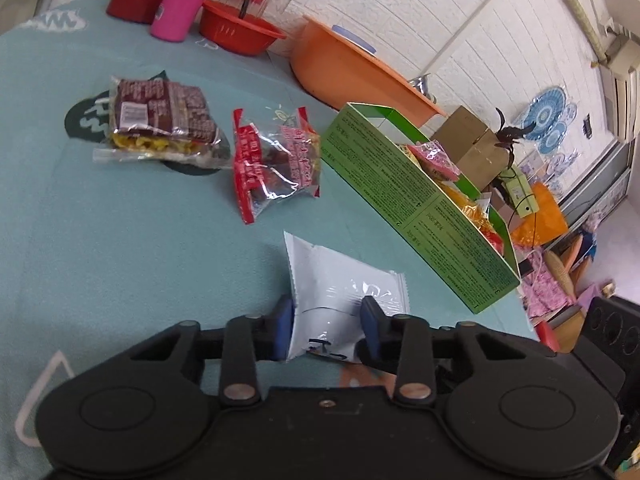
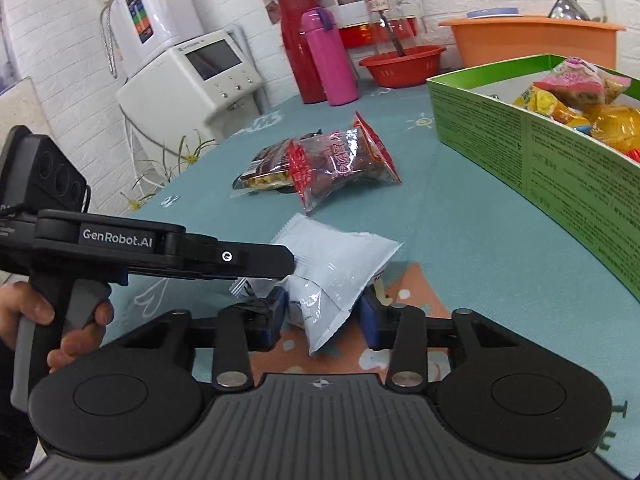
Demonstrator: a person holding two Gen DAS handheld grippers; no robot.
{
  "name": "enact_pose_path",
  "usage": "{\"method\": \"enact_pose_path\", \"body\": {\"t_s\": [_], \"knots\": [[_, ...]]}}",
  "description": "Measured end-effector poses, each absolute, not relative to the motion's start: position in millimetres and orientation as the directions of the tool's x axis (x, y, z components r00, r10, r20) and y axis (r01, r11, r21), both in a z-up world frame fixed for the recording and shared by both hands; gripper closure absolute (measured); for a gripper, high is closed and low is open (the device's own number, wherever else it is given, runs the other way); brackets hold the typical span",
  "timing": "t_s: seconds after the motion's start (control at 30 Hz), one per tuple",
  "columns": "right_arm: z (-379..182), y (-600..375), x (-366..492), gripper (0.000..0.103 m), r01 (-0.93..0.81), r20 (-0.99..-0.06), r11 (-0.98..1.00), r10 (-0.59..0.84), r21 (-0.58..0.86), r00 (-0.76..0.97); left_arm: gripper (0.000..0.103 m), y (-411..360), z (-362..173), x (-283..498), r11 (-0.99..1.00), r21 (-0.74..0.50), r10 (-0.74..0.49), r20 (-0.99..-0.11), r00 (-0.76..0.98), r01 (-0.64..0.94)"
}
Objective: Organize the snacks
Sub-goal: 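Carry the white packet into the green box and open the right tool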
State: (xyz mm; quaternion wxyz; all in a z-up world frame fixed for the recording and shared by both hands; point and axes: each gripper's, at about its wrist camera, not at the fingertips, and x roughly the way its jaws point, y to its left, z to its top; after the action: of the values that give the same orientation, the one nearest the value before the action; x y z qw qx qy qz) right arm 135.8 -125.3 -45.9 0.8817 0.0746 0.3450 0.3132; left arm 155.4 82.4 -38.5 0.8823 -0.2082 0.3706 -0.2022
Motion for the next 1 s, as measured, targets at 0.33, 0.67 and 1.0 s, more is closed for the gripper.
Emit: {"method": "enact_pose_path", "body": {"t_s": [0.33, 0.67, 1.0], "knots": [[-5, -155, 121, 0.051, -0.487, -0.447, 0.832, 0.554, 0.267, 0.702, 0.039, 43, 13, 157, 0.816, -0.486, -0.547, -0.471, 0.693, 0.313], [25, -209, 130, 0.05, -0.388, -0.32, 0.889, 0.451, 0.242, 0.833, 0.039, -21, 51, 196, 0.782, -0.432, -0.613, -0.401, 0.68, 0.449], [31, -233, 182, 0.05, -0.305, -0.276, 0.913, 0.377, 0.27, 0.884, 0.039, -43, 56, 262, 0.773, -0.392, -0.63, -0.381, 0.677, 0.499]]}}
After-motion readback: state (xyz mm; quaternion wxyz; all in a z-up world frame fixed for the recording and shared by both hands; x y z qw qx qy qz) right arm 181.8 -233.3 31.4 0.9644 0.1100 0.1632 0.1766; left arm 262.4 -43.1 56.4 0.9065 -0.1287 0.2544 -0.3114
